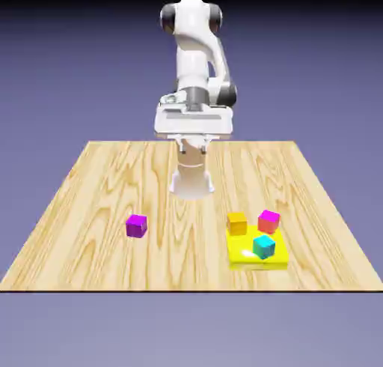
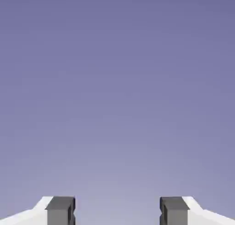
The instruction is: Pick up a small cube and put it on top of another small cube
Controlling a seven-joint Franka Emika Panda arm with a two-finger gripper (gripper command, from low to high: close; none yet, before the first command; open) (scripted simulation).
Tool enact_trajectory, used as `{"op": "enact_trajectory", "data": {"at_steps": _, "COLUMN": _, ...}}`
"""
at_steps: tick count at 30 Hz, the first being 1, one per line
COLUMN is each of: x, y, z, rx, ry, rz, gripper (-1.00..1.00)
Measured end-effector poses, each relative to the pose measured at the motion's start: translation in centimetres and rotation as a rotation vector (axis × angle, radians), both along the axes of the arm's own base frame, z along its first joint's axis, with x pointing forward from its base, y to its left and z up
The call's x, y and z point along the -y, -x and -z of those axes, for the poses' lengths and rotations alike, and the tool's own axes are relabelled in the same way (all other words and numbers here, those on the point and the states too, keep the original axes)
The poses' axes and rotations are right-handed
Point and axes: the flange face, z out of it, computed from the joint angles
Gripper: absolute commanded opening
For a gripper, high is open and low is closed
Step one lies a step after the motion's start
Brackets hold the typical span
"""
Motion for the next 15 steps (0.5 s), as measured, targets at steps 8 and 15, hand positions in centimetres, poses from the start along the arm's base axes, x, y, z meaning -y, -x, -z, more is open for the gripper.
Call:
{"op": "enact_trajectory", "data": {"at_steps": 8, "x": 2.8, "y": 0.1, "z": 8.8, "rx": -0.32, "ry": 0.334, "rz": -0.232, "gripper": 0.0}}
{"op": "enact_trajectory", "data": {"at_steps": 15, "x": 6.0, "y": 2.3, "z": 16.1, "rx": -0.614, "ry": 0.559, "rz": -0.477, "gripper": 0.0}}
